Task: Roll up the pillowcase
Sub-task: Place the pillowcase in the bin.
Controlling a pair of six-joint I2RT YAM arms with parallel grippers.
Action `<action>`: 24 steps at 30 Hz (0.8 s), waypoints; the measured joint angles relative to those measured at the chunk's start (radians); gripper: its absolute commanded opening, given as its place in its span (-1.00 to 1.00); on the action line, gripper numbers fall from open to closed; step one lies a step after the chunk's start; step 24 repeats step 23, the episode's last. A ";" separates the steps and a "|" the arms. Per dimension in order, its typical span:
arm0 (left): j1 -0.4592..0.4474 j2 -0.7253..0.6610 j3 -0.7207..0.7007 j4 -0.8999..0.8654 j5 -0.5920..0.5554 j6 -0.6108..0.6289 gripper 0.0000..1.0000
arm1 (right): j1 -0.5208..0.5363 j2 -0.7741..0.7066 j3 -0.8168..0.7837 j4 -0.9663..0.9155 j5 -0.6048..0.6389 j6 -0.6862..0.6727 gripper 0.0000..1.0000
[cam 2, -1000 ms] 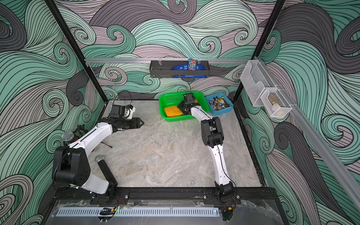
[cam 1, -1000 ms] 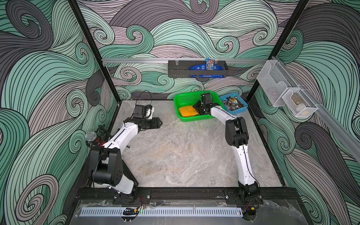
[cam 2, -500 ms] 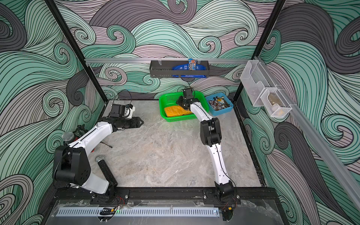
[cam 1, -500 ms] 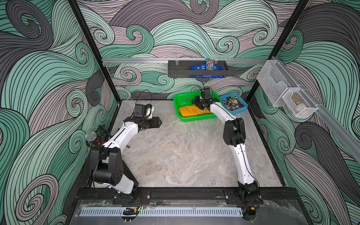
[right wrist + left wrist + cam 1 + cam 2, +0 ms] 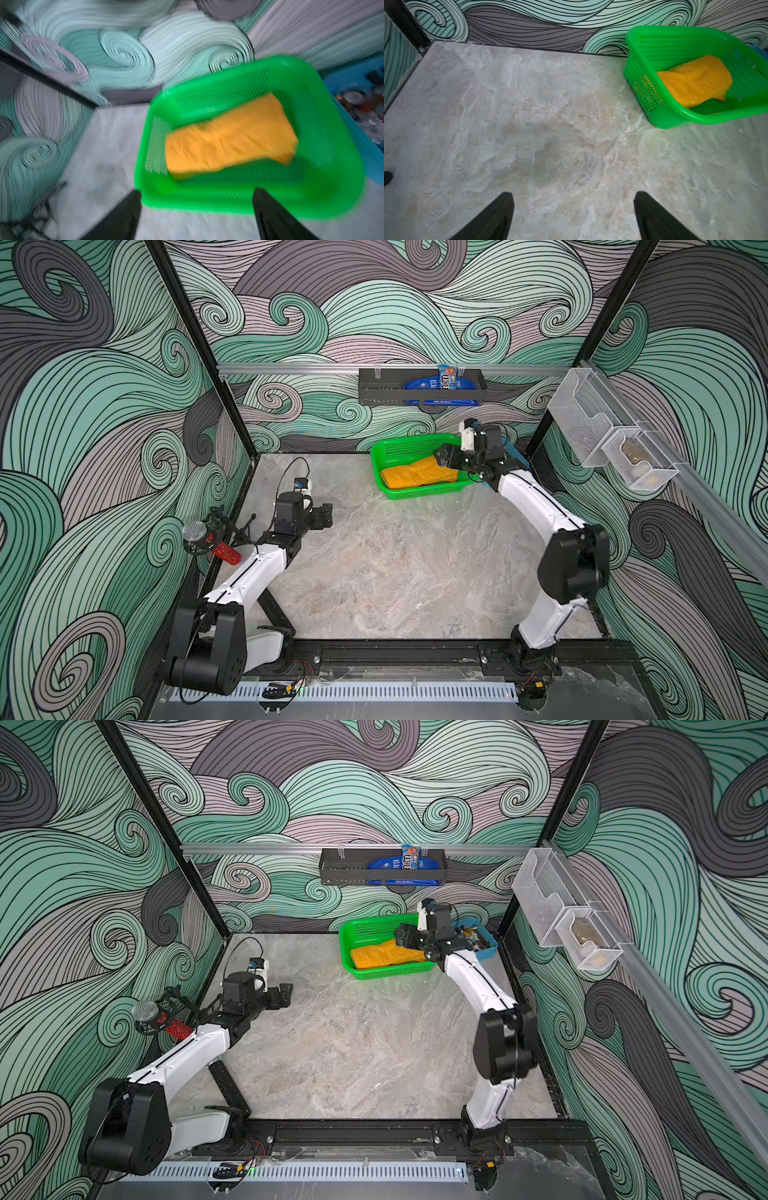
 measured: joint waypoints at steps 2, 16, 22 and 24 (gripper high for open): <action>0.024 0.007 -0.050 0.070 -0.034 0.008 0.97 | -0.057 -0.138 -0.205 0.106 0.003 -0.033 1.00; 0.124 0.171 -0.143 0.456 0.034 0.014 0.97 | -0.249 -0.404 -1.057 0.859 0.190 -0.202 1.00; 0.129 0.229 -0.148 0.521 0.074 0.018 0.97 | -0.273 -0.319 -1.091 1.109 0.238 -0.217 1.00; 0.129 0.232 -0.148 0.527 0.079 0.019 0.97 | -0.274 -0.303 -1.091 1.142 0.243 -0.217 1.00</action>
